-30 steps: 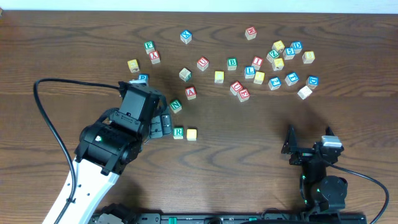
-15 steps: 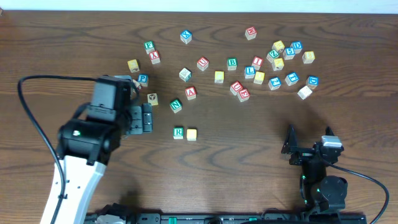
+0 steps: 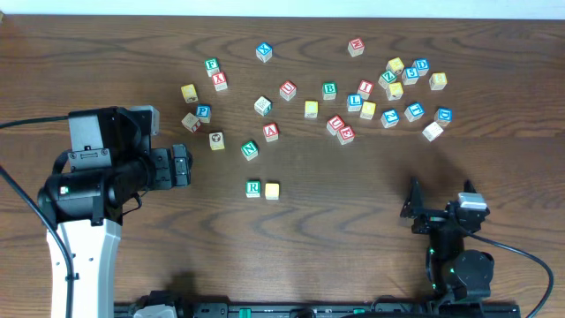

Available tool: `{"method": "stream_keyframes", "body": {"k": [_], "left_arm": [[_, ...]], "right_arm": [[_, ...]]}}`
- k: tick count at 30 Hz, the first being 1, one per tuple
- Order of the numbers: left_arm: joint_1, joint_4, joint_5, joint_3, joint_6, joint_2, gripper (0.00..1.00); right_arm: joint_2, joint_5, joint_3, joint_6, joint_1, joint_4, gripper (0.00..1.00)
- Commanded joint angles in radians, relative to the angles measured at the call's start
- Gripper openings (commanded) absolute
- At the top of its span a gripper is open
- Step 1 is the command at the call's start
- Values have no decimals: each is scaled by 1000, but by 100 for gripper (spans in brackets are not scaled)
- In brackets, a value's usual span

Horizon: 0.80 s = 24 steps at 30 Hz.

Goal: Spell out ROBOT
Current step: 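Retract the left arm to the left side and hold, then swing the right arm over the pile above the green B block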

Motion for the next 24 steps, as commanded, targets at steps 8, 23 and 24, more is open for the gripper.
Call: {"method": "stream_keyframes", "body": {"k": [8,23,24], "left_arm": [[5,-3,26,16,17,-2,96],[5,-3,26,16,17,-2,96],[5,-3,26,16,17,-2,96]], "right_arm": [[-5,40,-1,18,-6,23,99],[371,-570,417,23,-6,85,99],[447,-605,497,-5,-6,47,99]]}}
